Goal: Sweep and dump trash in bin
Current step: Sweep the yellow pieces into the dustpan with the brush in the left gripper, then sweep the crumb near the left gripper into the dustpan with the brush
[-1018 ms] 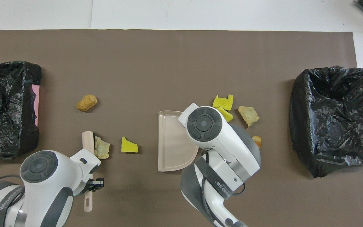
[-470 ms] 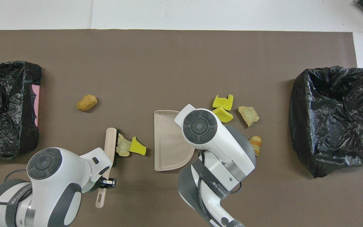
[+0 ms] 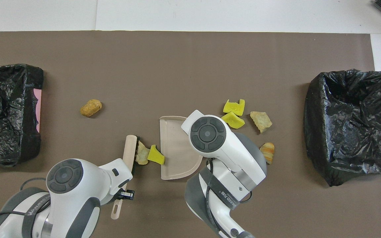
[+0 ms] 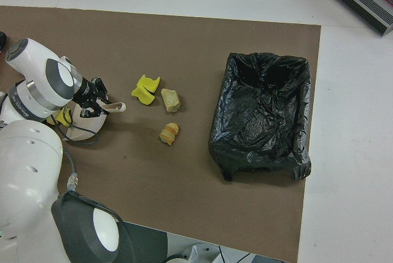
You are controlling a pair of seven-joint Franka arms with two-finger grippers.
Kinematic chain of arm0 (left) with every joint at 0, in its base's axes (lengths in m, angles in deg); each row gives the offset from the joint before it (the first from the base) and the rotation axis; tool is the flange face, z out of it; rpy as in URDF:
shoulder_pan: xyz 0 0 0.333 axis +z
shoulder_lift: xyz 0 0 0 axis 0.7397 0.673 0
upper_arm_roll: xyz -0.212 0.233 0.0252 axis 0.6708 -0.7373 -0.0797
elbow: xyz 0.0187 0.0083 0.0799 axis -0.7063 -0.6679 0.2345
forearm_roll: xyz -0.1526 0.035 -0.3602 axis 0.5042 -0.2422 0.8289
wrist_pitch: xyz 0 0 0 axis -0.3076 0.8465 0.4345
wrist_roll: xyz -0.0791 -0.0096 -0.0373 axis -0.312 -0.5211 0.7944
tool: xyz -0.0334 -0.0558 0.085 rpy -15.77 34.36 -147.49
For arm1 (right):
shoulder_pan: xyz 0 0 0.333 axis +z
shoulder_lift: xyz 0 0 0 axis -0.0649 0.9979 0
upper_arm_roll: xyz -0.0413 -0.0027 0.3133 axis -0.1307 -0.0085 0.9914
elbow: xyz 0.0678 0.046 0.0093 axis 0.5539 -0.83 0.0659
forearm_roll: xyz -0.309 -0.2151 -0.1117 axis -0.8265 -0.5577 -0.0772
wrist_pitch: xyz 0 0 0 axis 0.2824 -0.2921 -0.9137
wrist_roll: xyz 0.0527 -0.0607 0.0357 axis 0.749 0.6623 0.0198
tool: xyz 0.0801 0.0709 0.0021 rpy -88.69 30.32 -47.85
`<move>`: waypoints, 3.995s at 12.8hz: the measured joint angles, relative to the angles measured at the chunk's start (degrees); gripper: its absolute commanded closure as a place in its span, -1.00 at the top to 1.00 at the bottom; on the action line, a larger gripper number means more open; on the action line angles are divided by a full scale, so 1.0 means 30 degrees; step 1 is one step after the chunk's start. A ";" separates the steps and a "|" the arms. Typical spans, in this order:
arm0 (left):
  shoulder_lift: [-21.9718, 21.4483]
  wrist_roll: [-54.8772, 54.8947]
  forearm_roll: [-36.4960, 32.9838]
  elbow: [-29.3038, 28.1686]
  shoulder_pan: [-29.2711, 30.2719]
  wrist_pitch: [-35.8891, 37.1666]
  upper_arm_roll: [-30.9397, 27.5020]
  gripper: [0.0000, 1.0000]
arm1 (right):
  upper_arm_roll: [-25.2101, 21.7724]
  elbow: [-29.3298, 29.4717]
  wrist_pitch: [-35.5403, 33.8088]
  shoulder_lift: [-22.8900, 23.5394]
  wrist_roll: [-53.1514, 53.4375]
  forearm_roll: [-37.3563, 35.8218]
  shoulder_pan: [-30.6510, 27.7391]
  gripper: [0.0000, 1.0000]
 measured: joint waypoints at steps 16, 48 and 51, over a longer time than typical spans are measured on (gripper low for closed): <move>0.2766 -0.0998 -0.0119 0.5529 0.1640 0.1890 -0.0437 -1.00 | -0.0062 0.0037 0.0100 0.0180 0.0000 0.0021 -0.0055 -1.00; 0.5163 -0.1697 -0.0137 0.4958 0.0509 -0.1166 0.1387 -1.00 | -0.0042 0.0034 0.1732 0.0616 0.1165 0.0697 -0.0008 -1.00; 0.5164 -0.2269 0.0173 0.5226 0.0538 -0.1138 0.1272 -1.00 | -0.0075 0.0129 0.1732 0.0613 0.1213 0.0704 -0.0070 -1.00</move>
